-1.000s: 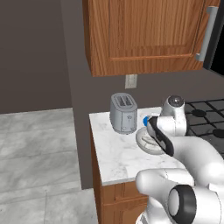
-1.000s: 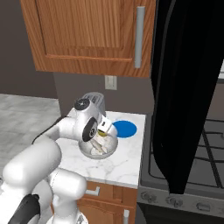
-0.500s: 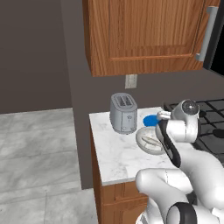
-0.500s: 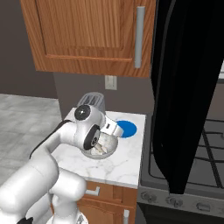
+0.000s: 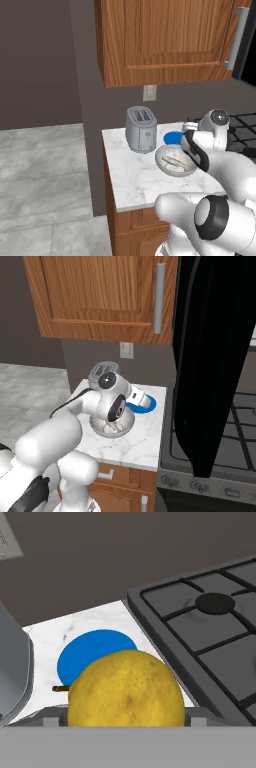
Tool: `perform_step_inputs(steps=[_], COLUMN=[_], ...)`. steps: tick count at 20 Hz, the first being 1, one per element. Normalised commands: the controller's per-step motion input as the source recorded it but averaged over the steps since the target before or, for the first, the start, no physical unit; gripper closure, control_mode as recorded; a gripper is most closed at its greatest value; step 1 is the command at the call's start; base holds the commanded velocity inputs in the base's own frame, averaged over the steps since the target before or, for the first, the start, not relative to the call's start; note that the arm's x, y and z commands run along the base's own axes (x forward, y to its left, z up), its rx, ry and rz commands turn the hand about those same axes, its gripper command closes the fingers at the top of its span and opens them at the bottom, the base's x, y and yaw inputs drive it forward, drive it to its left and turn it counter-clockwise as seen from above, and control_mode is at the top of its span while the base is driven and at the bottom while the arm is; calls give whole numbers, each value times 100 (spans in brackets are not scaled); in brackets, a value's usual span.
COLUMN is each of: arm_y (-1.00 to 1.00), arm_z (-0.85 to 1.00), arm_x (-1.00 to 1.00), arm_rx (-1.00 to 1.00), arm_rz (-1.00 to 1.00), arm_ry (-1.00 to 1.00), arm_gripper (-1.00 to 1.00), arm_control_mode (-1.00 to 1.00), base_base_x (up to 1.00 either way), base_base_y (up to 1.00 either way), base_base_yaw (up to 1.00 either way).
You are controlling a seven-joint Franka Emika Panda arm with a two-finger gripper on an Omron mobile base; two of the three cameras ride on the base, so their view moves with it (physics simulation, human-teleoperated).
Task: Remove the pear from the bowl and place it on the small plate. Then place the bowl with only the fish in the microwave, close the door, and press the start button to microwave the fish.
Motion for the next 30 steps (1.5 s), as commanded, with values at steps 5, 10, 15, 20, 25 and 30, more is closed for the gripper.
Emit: perform_step_inputs(steps=[5, 10, 15, 20, 25, 30], arm_y=[-10, -14, -5, 0, 0, 0], arm_z=[-5, -27, -36, -30, -31, -30], arm_x=[51, 34, 33, 39, 25, 22], arm_rx=[2, 3, 2, 1, 0, 0], arm_rz=[0, 4, 3, 2, 2, 2], arm_ry=[5, 9, 14, 12, 10, 9], arm_gripper=[100, 100, 100, 100, 100, 100], arm_control_mode=[-100, -100, -100, -100, -100, -100], base_base_x=[0, 0, 0, 0, 0, 0], base_base_y=[0, 0, 0, 0, 0, 0], base_base_yaw=[0, 0, 0, 0, 0, 0])
